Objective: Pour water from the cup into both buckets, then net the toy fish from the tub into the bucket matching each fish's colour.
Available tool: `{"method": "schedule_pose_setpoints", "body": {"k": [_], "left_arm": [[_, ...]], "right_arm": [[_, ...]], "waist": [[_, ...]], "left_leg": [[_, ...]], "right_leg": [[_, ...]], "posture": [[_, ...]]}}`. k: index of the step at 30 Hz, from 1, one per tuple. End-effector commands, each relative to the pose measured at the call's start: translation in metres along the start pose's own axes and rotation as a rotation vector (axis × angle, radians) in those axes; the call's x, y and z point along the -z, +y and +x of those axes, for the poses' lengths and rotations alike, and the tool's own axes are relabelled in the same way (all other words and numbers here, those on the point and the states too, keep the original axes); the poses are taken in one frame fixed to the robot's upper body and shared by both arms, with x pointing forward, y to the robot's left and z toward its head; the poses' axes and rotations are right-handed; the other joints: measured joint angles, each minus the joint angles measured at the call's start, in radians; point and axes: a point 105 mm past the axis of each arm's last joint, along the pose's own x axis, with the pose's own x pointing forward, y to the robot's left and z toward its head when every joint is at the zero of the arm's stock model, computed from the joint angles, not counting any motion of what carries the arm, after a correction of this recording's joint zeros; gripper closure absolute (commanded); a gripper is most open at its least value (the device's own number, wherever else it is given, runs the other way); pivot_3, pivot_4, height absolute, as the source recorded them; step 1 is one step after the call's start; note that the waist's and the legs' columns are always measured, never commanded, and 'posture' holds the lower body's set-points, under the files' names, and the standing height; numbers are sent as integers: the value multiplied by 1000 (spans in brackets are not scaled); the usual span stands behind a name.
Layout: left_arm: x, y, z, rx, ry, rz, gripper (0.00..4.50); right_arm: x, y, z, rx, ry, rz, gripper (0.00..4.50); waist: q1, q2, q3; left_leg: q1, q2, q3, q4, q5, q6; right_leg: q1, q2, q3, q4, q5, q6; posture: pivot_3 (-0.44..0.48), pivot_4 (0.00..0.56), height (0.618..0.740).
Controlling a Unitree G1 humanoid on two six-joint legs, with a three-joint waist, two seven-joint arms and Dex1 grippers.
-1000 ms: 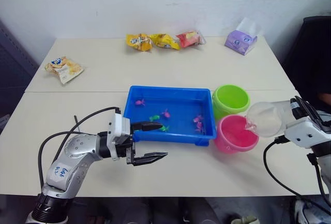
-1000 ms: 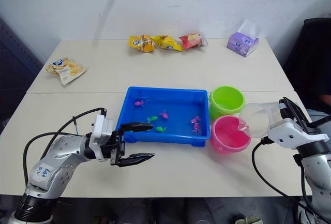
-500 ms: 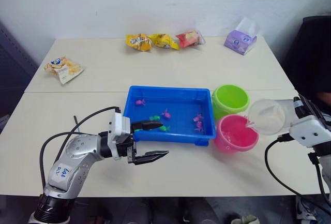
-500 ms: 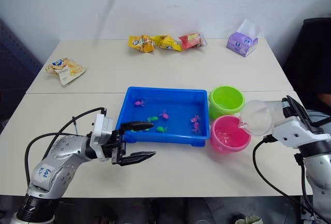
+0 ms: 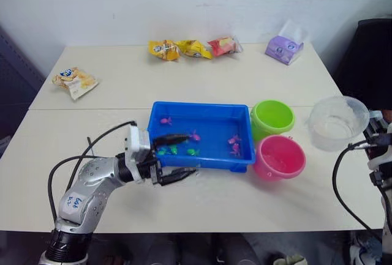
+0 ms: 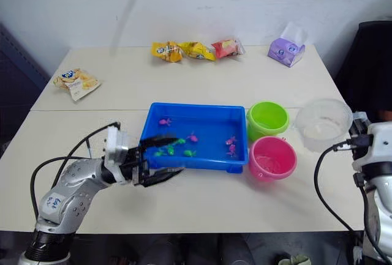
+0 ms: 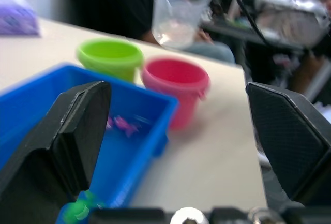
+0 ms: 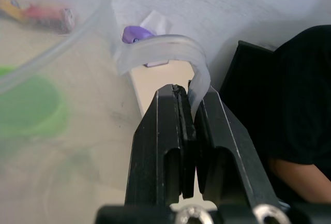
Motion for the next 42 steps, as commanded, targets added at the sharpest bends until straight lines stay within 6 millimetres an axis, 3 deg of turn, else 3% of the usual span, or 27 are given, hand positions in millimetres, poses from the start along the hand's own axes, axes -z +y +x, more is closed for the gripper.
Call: {"method": "schedule_pose_setpoints", "body": {"k": [1,8,15,25,42], "left_arm": [[-22,21,-1,-119,-77,35,0],[-30,37,0,-174,-61,79,0],[-24,24,2,-148,-23,102,0],[-16,16,4,-131,16,119,0],[-12,10,7,-98,38,126,0]], "right_arm": [[-18,-5,25,9,-37,-113,4437],[-33,0,67,-35,-85,-353,4437],[-43,16,93,-92,-165,-653,4437],[-46,26,97,-93,-262,-881,4437],[-55,33,89,-49,-403,-1030,4437]], "waist": [[-3,0,0],[0,-1,0],[0,-1,1],[-1,-1,1],[-1,-1,1]], "left_leg": [[0,0,0,0,0,0],[-1,0,1,0,1,-1],[-2,0,1,1,1,0],[-2,0,1,1,2,0],[-2,0,2,1,2,-1]], "right_leg": [[0,0,0,0,0,0],[-1,1,0,-1,0,1],[-1,0,1,-4,1,2],[-1,0,1,-3,1,2],[-1,0,1,-3,1,1]], "posture": [[0,150,740],[0,150,740],[0,150,740],[0,150,740],[0,150,740]]}}
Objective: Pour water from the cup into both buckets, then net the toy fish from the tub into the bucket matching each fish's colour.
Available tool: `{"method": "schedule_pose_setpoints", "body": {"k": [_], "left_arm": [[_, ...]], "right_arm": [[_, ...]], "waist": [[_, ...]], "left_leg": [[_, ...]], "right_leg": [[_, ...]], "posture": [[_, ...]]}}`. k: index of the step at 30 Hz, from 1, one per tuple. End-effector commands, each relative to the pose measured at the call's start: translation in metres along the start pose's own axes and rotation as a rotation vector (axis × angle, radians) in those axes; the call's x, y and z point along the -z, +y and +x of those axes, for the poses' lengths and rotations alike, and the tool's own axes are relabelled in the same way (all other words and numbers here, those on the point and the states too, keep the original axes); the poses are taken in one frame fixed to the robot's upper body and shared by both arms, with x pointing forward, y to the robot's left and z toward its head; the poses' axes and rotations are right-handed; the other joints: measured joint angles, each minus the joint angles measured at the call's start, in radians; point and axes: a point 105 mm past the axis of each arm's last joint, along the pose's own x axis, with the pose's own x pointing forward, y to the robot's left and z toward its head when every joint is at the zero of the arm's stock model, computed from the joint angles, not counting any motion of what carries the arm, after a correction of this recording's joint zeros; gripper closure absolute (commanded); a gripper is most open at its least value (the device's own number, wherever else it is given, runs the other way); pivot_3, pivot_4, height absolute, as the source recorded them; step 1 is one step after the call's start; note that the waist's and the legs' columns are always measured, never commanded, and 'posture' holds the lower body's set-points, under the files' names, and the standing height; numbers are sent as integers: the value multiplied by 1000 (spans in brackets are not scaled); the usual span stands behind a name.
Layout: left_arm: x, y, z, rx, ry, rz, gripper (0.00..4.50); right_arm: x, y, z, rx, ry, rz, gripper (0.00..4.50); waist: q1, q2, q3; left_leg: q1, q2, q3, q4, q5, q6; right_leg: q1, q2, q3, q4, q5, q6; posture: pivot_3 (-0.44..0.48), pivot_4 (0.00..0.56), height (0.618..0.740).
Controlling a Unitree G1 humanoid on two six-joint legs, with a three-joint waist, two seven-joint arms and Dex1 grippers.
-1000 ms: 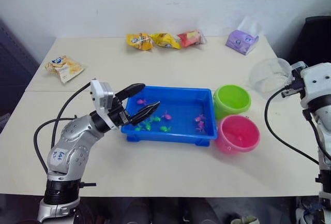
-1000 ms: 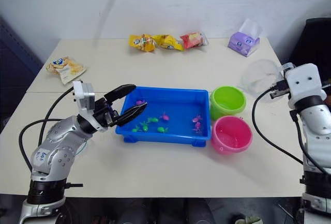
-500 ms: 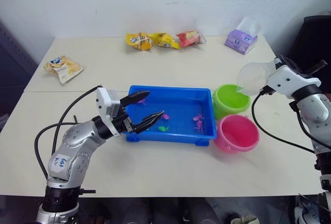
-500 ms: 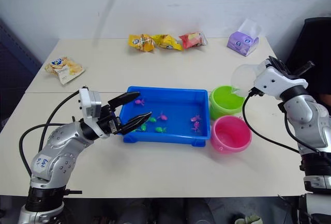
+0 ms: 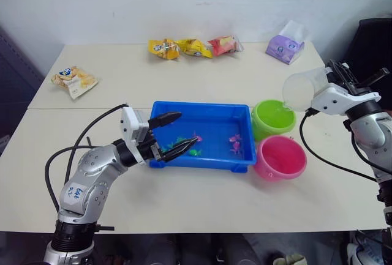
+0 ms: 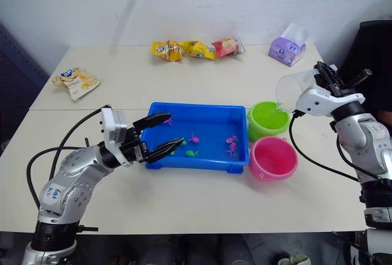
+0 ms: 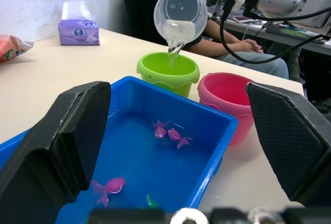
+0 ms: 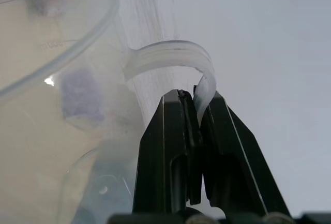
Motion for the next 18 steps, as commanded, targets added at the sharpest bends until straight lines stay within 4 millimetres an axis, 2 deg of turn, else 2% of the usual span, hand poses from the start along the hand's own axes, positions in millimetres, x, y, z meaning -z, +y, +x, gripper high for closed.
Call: {"method": "schedule_pose_setpoints", "body": {"k": [1,10,18], "left_arm": [[-10,-6,1,25,-21,53,0],[-12,-5,3,20,-26,64,0],[-13,-5,4,20,-30,72,0]], "right_arm": [[-9,-18,1,60,-64,-72,4437],[-15,-18,-2,82,-112,-159,4437],[-2,-15,-5,122,-8,41,4437]], "waist": [[0,0,0],[0,0,0],[0,0,0]], "left_leg": [[0,0,0,0,0,0],[0,0,0,0,0,0],[0,0,0,0,0,0]], "right_leg": [[0,0,0,0,0,0],[0,0,0,0,0,0],[0,0,0,0,0,0]], "posture": [[0,150,740],[0,150,740],[0,150,740]]}}
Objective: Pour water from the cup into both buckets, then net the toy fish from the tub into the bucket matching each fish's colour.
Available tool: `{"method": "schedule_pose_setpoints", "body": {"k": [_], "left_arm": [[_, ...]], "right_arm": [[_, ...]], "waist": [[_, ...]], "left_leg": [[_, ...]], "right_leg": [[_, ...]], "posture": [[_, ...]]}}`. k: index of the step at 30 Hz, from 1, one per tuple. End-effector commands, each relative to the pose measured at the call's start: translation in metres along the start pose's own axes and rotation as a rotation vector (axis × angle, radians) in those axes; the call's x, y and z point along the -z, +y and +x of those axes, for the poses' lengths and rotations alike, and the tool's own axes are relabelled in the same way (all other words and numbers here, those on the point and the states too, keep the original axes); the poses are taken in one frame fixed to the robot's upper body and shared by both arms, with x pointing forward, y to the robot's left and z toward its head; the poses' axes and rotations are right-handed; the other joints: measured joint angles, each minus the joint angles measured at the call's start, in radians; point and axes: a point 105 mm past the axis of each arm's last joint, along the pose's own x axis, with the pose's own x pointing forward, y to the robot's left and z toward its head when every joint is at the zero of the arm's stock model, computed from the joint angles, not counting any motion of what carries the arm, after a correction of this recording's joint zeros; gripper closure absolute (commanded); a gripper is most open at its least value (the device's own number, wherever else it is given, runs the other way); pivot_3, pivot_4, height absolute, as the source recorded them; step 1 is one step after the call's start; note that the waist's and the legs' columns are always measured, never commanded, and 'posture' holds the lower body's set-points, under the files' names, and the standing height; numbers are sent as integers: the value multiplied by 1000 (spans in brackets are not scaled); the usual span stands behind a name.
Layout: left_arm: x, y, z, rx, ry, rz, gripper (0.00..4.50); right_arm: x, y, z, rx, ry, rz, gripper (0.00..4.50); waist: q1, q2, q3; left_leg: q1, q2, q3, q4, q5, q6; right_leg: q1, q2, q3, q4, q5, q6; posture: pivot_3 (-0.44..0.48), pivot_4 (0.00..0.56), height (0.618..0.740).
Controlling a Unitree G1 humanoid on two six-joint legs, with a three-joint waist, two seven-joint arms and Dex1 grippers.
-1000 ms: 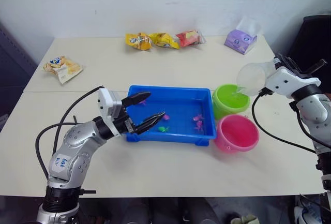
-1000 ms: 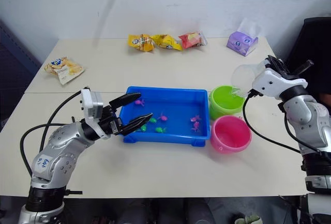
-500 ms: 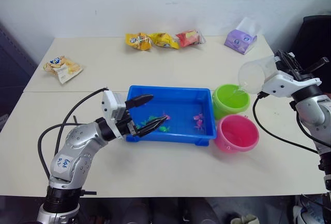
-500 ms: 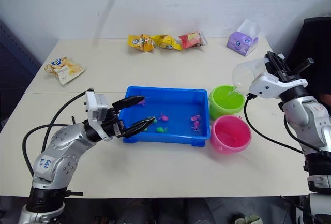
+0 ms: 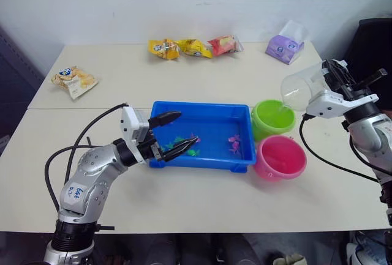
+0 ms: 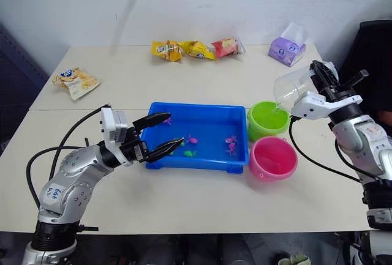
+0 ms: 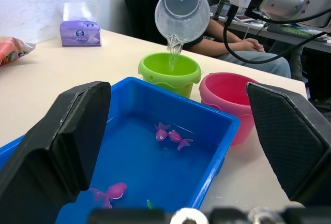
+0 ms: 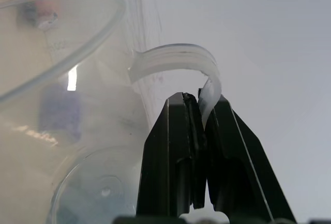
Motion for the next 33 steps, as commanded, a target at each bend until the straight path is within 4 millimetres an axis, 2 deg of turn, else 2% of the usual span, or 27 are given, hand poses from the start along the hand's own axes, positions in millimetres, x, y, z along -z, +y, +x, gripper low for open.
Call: {"method": "schedule_pose_setpoints", "body": {"k": [1,5,8,10,11,13,16,17,19,22,26,29,33], "left_arm": [[-13,-5,3,22,-30,62,0],[-12,-5,4,24,-33,60,0],[-13,-6,4,33,-38,58,0],[-14,-7,4,44,-47,56,0],[-15,-7,4,49,-50,57,0],[-16,-7,3,60,-57,59,0],[-19,-9,2,90,-66,64,0],[-21,-11,1,112,-64,64,0],[-17,-23,-1,212,-8,82,0],[-7,-36,-7,305,66,112,0],[-1,-41,-10,326,78,102,0],[1,-43,-11,328,80,99,0],[1,-43,-11,325,80,95,0]], "right_arm": [[9,-19,-1,89,61,123,4437],[12,-21,-4,93,91,212,4437],[36,-30,-12,190,235,500,4437],[54,-31,-20,259,327,764,4437],[59,-28,-23,275,351,916,4437],[64,-23,-30,281,380,1116,4437],[74,-17,-44,293,443,1272,4437],[79,-10,-51,304,486,1323,4437],[88,15,-66,290,624,1409,4437],[90,38,-79,290,715,1454,4437],[83,63,-88,270,753,1496,4437],[81,75,-96,261,766,1506,4437],[91,86,-109,293,827,1461,4437]], "waist": [[0,0,0],[0,0,0],[0,0,0],[1,-1,0],[1,-1,0],[1,-1,0],[2,0,0],[2,0,0],[2,-1,0],[-1,0,0],[-5,0,0],[-1,0,0],[1,0,0]], "left_leg": [[0,0,0,0,0,0],[0,0,0,0,0,0],[0,0,0,0,0,0],[0,0,0,0,0,0],[0,0,0,1,0,0],[0,0,0,1,0,1],[0,0,0,0,0,1],[0,0,-1,0,0,1],[0,0,-1,0,0,1],[0,0,0,-1,0,1],[0,0,1,-1,0,2],[1,0,1,-2,0,2],[0,0,0,-1,0,3]], "right_leg": [[0,0,0,0,0,0],[0,0,0,0,0,0],[0,0,0,0,0,0],[1,0,0,1,0,0],[1,0,0,1,0,0],[1,0,0,1,0,1],[1,0,0,1,0,1],[1,0,0,0,0,1],[1,0,0,0,0,1],[1,0,0,0,0,1],[0,0,2,0,0,1],[0,0,2,1,0,1],[0,0,2,0,0,1]], "posture": [[0,150,740],[0,150,740],[0,150,740],[0,150,740],[0,150,740],[0,150,740],[0,150,740],[0,150,740],[0,150,740],[0,150,740],[0,150,740],[0,150,740],[0,150,740]]}}
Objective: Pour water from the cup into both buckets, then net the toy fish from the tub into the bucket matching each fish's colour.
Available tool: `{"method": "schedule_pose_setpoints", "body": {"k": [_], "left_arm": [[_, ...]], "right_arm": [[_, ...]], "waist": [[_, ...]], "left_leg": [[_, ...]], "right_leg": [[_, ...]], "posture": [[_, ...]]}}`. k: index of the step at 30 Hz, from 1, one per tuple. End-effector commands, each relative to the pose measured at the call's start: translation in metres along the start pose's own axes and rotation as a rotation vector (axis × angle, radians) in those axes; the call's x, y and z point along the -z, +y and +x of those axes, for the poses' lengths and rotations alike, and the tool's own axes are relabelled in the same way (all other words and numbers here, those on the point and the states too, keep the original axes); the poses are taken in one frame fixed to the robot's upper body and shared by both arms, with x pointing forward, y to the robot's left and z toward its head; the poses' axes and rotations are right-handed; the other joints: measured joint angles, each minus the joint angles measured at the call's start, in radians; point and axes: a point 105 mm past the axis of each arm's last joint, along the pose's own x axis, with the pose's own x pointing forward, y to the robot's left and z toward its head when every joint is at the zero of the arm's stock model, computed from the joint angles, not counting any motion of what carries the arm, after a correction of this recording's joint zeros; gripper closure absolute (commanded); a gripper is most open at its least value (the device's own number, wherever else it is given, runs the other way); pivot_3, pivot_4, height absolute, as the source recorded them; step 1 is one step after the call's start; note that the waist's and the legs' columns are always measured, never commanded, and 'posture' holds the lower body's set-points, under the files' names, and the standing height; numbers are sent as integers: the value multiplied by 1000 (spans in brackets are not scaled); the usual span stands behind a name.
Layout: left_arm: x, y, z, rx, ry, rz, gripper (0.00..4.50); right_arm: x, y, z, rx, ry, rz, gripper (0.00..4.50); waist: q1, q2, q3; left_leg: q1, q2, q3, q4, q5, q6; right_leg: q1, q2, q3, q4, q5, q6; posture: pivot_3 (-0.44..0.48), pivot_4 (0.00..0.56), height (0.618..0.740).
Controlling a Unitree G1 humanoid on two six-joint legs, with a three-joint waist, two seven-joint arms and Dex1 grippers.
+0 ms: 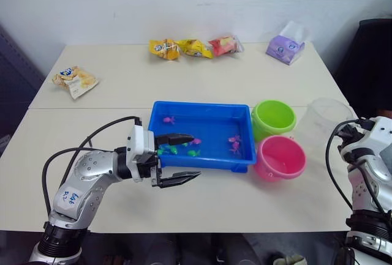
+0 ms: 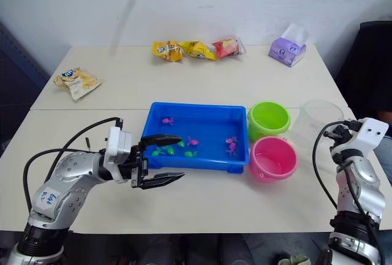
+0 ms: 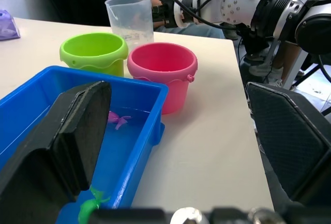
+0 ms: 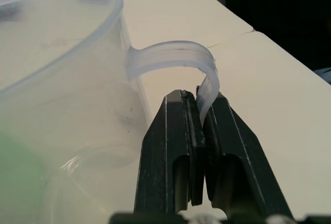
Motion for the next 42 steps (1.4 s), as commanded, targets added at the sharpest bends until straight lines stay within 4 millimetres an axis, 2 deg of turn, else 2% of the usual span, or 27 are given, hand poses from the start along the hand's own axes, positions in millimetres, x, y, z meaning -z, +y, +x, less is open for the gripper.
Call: {"method": "schedule_pose_setpoints", "body": {"k": [1,6,9,13,17,20,23,24,25,27,35,37,42], "left_arm": [[-8,-5,2,19,-10,47,0],[-8,-4,2,14,-9,46,0],[-8,-2,1,-1,-13,51,0],[-7,-1,-1,-19,-16,50,0],[-6,-1,-1,-24,-16,43,0],[-6,-1,-1,-23,-17,41,0],[-5,0,-3,-25,-14,40,0],[-5,0,-4,-25,-13,39,0],[-5,0,-4,-25,-10,38,0],[-4,-1,-6,-28,-6,35,0],[3,0,-16,-65,18,20,0],[4,2,-19,-79,21,16,0],[7,10,-33,-131,44,10,0]], "right_arm": [[-7,-16,0,58,-53,-21,4437],[3,-22,-3,61,-48,-49,4437],[10,-23,-11,62,-43,-39,4437],[8,-21,-19,57,-78,-43,4437],[19,-27,-27,82,-50,-30,4437],[19,-32,-29,103,-59,-5,3385],[17,-33,-35,91,-56,-9,1763],[17,-33,-38,87,-52,-16,1358],[17,-36,-42,88,-48,-22,725],[16,-41,-52,97,-37,-31,31],[10,-63,-103,67,49,-116,31],[4,-60,-112,-2,55,-171,31],[-20,-35,-130,-254,29,-204,31]], "waist": [[1,0,0],[-1,0,0],[-1,0,0],[-1,0,0],[-1,0,0],[-1,0,0],[-1,0,0],[-1,0,0],[0,0,0],[0,0,0],[1,0,0],[1,0,0],[-3,0,0]], "left_leg": [[0,0,0,0,0,0],[0,0,0,0,0,0],[0,0,0,-1,0,0],[0,0,0,0,0,0],[0,0,0,-1,0,0],[0,0,0,-1,0,0],[0,0,0,-1,0,0],[0,0,0,-1,0,0],[0,0,0,-1,0,0],[0,0,0,-2,0,0],[0,0,-1,-2,-3,5],[0,0,-1,-3,-3,5],[1,0,0,-3,-4,6]], "right_leg": [[0,0,0,0,0,0],[0,0,0,0,0,0],[0,0,0,0,0,0],[0,0,0,0,0,0],[0,0,0,0,0,0],[0,0,0,0,0,0],[0,0,0,0,0,0],[0,0,0,0,0,0],[0,0,0,0,0,0],[0,0,0,0,0,0],[0,-1,1,-1,0,0],[0,-1,1,-2,0,0],[0,-1,1,-1,0,0]], "posture": [[0,150,740],[0,150,740],[0,150,740],[0,150,740],[0,150,740],[0,150,740],[0,150,740],[0,150,740],[0,150,740],[0,150,740],[0,150,740],[0,150,740],[0,150,740]]}}
